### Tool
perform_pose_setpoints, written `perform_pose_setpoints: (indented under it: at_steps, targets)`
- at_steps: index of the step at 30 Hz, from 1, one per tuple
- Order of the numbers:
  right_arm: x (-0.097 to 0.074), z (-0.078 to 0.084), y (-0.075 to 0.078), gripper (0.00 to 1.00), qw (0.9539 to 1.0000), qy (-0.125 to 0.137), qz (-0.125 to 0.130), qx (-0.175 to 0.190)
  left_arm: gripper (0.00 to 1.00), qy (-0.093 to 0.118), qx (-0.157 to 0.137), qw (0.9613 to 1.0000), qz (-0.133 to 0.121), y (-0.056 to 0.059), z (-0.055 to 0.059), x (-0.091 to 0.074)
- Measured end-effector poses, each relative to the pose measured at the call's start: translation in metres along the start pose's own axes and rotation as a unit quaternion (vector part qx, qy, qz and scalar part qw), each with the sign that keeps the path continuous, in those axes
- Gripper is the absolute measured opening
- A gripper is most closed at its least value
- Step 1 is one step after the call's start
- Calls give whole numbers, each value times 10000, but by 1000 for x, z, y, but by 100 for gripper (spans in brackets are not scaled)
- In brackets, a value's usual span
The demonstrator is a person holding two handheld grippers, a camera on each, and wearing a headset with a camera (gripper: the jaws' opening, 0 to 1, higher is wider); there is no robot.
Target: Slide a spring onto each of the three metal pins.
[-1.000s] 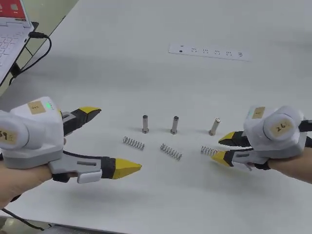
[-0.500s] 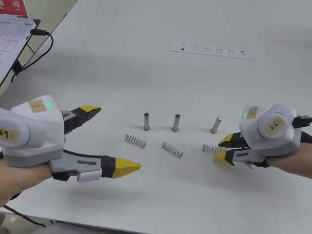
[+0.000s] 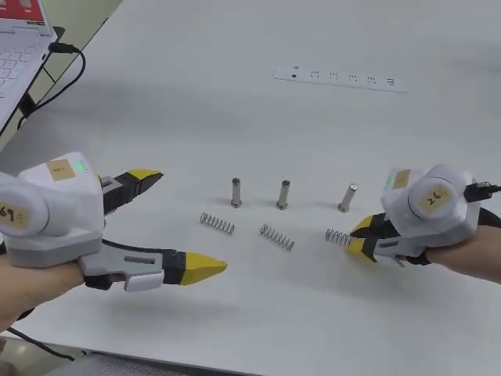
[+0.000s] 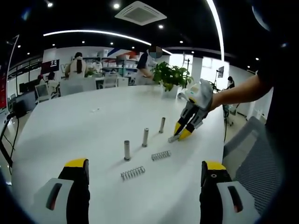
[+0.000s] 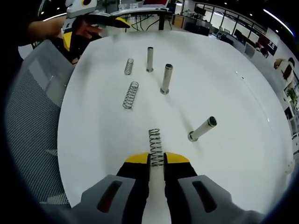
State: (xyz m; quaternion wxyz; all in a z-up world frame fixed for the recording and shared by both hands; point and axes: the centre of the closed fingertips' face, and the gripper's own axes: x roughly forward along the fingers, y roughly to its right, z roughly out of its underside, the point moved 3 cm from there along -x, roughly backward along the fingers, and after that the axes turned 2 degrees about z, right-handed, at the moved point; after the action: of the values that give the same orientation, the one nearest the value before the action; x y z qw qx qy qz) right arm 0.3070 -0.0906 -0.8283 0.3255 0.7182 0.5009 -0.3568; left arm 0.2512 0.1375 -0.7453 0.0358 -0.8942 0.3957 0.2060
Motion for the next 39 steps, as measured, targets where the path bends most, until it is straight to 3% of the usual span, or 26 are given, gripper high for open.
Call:
perform_pose_setpoints:
  at_steps: [14,18,23,33,39]
  targets:
    - [0,1,-4,8,9999,82,-53,71,96,-14,-14,9999,115,8,0,6]
    - [-4,-2,0,8,9992,204,-48,333,97,-20,-6,9999,101,7,0,7]
    - [-13,-9,0,8,9992,304,5,261,97,-30,32,9999,102,7,-2,6]
    - [-31,-34,-8,8,9966,763,-53,296,96,163,130,9998,-8,0,-17,3]
    - [-41,-46,-17,8,9957,917,-126,71,89,351,264,9990,11,7,-30,8]
